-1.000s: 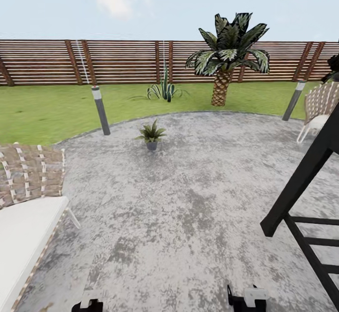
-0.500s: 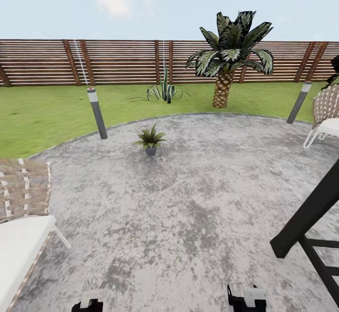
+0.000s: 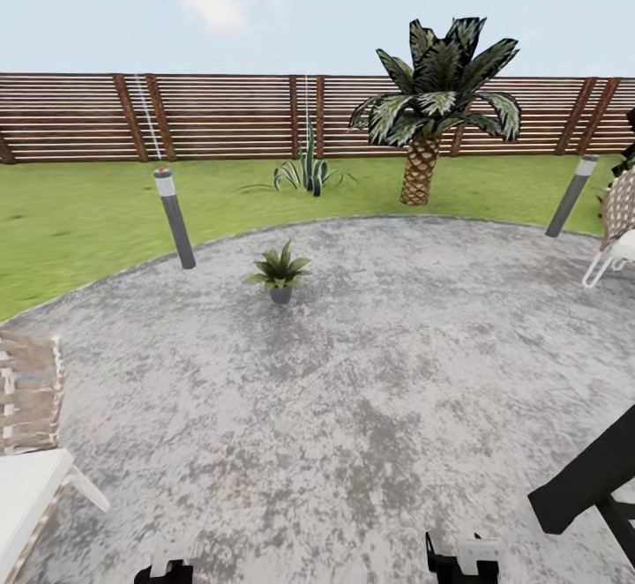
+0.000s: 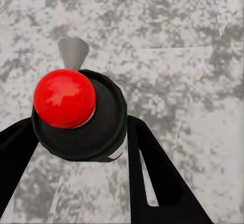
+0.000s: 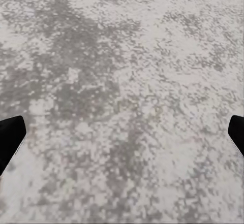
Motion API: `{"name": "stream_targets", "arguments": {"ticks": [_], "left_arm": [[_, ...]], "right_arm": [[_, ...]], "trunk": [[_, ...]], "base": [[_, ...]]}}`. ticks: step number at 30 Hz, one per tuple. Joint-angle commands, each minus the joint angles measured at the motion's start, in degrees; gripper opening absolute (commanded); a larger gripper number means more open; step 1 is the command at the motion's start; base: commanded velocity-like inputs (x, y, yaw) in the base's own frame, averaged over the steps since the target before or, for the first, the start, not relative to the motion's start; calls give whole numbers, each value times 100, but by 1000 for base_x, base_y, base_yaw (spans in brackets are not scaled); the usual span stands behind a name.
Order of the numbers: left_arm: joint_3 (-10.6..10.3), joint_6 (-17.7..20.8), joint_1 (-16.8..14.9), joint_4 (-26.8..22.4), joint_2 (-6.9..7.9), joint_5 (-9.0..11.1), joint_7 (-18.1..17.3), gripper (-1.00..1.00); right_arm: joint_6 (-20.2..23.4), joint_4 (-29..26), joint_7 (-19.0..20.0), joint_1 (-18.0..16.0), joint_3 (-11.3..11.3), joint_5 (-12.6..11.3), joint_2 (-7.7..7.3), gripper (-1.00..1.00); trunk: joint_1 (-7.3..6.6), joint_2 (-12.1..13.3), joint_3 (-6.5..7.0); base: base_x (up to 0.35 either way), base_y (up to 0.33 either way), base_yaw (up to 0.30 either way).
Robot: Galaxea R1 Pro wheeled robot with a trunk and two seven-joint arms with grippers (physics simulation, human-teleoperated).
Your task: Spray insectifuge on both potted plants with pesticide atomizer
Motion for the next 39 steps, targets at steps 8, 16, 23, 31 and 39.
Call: {"name": "stream_targets", "arguments": {"ticks": [8, 16, 23, 31, 39], "left_arm": [[49, -25, -3, 5, 1, -38, -28, -100], [48, -26, -3, 5, 1, -38, -28, -100], [42, -26, -3, 5, -1, -38, -28, -100], [42, -26, -3, 6, 0, -38, -28, -100], [42, -26, -3, 6, -4, -39, -28, -100]], "right_arm": [[-9, 3, -34, -3, 49, -17, -13, 100], [-9, -5, -41, -3, 48, -23, -18, 100], [-9, -6, -51, -3, 49, -24, -18, 100], [-9, -6, -52, -3, 49, -24, -18, 100], [-9, 0, -34, -3, 49, -19, -9, 100]], "trunk": [[2, -2, -5], [2, -2, -5], [2, -2, -5], [2, -2, -5], [2, -2, -5]], "base": [[339, 0, 0], [340, 0, 0], [340, 0, 0], [339, 0, 0], [340, 0, 0]]}}
